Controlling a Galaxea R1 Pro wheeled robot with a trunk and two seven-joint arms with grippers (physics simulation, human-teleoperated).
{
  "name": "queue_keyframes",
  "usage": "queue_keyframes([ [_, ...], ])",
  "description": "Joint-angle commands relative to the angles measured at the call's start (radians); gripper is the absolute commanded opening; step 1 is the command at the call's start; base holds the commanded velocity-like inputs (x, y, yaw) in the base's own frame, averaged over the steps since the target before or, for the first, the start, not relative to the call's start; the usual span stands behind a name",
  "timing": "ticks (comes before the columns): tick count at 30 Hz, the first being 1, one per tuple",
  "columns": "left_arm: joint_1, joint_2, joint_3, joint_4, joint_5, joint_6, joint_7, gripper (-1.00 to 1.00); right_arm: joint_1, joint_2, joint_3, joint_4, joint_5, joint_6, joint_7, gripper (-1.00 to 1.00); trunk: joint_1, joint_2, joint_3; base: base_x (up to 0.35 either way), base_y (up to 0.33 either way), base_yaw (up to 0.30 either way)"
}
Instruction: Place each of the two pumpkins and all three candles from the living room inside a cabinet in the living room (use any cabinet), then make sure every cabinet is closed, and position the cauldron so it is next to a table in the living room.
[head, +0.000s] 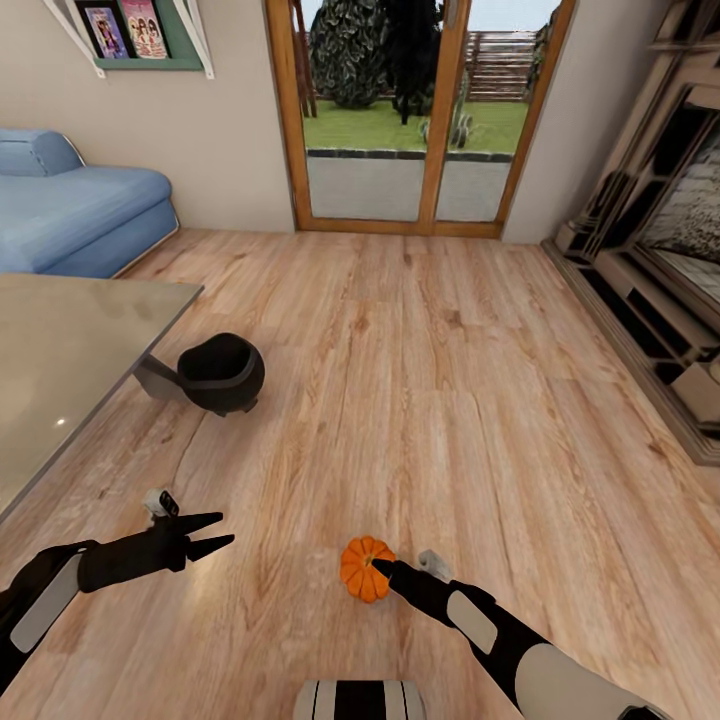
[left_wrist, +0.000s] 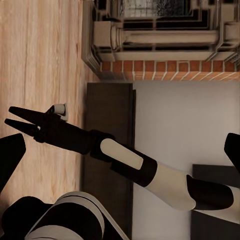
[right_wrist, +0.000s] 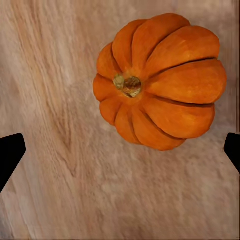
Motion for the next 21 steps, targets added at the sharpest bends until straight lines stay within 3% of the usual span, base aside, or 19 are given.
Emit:
queue_keyframes([
  [1, -0.001, 0.002, -0.003, 0.001, 0.004, 0.008, -0.002, 1.00, -0.001, 0.001, 0.003, 0.022, -0.006, 0.002, -0.004, 1.00, 0.000, 0.000, -0.001, 0.033, 0.000, 0.000],
  [7, -0.001, 0.002, -0.003, 0.002, 0.004, 0.008, -0.002, 1.00, -0.001, 0.005, 0.003, 0.087, -0.006, 0.001, -0.070, 1.00, 0.000, 0.000, -0.001, 0.035, 0.004, 0.000],
  [21, -0.001, 0.003, -0.002, 0.003, 0.004, 0.008, -0.002, 1.00, -0.001, 0.006, 0.003, 0.087, -0.004, -0.001, -0.079, 1.00, 0.000, 0.000, -0.001, 0.086, 0.021, 0.000],
])
